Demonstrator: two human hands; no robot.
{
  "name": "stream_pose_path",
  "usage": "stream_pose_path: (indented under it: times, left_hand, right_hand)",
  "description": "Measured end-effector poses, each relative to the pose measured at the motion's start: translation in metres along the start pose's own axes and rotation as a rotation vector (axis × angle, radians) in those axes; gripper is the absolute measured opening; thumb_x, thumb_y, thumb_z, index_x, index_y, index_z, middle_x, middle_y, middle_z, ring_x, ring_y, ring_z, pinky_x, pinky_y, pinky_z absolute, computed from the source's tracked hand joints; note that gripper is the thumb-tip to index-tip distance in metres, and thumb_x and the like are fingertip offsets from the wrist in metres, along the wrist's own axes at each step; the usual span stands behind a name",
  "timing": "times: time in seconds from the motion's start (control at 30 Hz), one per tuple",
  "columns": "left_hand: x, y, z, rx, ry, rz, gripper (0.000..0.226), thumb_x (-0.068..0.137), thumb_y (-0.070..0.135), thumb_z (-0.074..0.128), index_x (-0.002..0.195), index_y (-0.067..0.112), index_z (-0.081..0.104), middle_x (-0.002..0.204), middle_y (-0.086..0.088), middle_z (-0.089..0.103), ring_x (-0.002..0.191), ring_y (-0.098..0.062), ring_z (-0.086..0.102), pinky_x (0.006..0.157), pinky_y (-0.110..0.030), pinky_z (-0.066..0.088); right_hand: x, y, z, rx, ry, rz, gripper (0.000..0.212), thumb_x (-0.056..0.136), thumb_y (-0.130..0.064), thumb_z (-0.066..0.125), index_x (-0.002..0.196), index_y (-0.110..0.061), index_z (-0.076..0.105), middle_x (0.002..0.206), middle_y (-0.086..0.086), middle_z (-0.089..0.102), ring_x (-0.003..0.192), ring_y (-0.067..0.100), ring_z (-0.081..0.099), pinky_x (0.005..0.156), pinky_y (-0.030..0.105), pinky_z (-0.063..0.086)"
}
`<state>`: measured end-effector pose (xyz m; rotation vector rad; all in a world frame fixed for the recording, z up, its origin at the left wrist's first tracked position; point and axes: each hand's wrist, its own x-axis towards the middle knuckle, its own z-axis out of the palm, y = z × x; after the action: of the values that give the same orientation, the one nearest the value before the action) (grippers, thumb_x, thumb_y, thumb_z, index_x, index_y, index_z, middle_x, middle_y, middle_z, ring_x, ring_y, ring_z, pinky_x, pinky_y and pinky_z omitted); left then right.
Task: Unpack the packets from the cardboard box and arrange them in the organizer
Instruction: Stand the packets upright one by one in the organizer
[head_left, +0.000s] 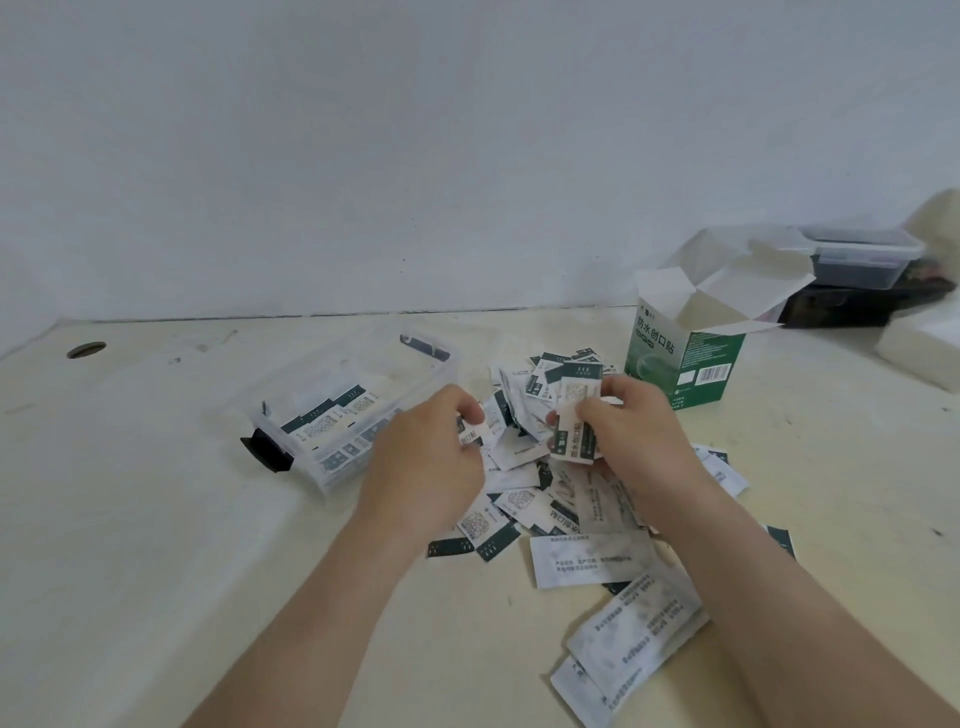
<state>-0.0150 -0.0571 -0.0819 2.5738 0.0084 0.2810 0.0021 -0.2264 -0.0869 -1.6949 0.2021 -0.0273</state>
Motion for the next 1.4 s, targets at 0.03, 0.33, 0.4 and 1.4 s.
stream_pose_path:
  times: [0.03, 0.33, 0.4, 1.4]
  left_hand:
    - [0.000, -0.001, -0.005, -0.055, 0.013, -0.013, 0.022, 0.087, 0.016, 0.061, 0.100, 0.034, 0.056, 0.099, 0.011, 0.057, 0.064, -0.010, 0.059, 0.066, -0.028, 0.047]
    - [-0.003, 0.016, 0.006, -0.695, 0.039, -0.088, 0.016, 0.085, 0.014, 0.070, 0.091, 0.027, 0.065, 0.089, -0.001, 0.071, 0.057, -0.015, 0.069, 0.062, -0.033, 0.060]
    - [-0.004, 0.015, 0.016, -0.654, 0.004, -0.044, 0.010, 0.087, 0.022, 0.066, 0.089, 0.031, 0.067, 0.084, 0.006, 0.073, 0.065, -0.013, 0.070, 0.065, -0.036, 0.059]
    - [0.001, -0.011, -0.046, -0.315, -0.132, 0.154, 0.029, 0.088, 0.013, 0.065, 0.091, 0.042, 0.067, 0.090, 0.013, 0.070, 0.077, -0.022, 0.067, 0.072, -0.038, 0.055]
  right_hand:
    - [0.000, 0.000, 0.000, 0.042, 0.021, 0.003, 0.017, 0.097, -0.008, 0.047, 0.098, -0.014, 0.063, 0.084, 0.008, 0.076, 0.078, 0.027, 0.074, 0.075, 0.054, 0.059]
    - [-0.015, -0.005, 0.020, 0.431, -0.210, 0.114, 0.018, 0.102, -0.012, 0.044, 0.096, -0.003, 0.058, 0.078, 0.012, 0.070, 0.071, 0.025, 0.068, 0.063, 0.035, 0.058]
    - [-0.023, -0.004, 0.031, 0.516, -0.290, 0.137, 0.021, 0.103, -0.016, 0.043, 0.094, -0.002, 0.057, 0.074, 0.013, 0.066, 0.066, 0.024, 0.064, 0.056, 0.032, 0.054]
    - [-0.007, -0.003, 0.009, 0.060, -0.265, 0.046, 0.019, 0.098, -0.007, 0.045, 0.103, -0.017, 0.060, 0.084, 0.008, 0.068, 0.061, 0.016, 0.055, 0.048, 0.024, 0.037]
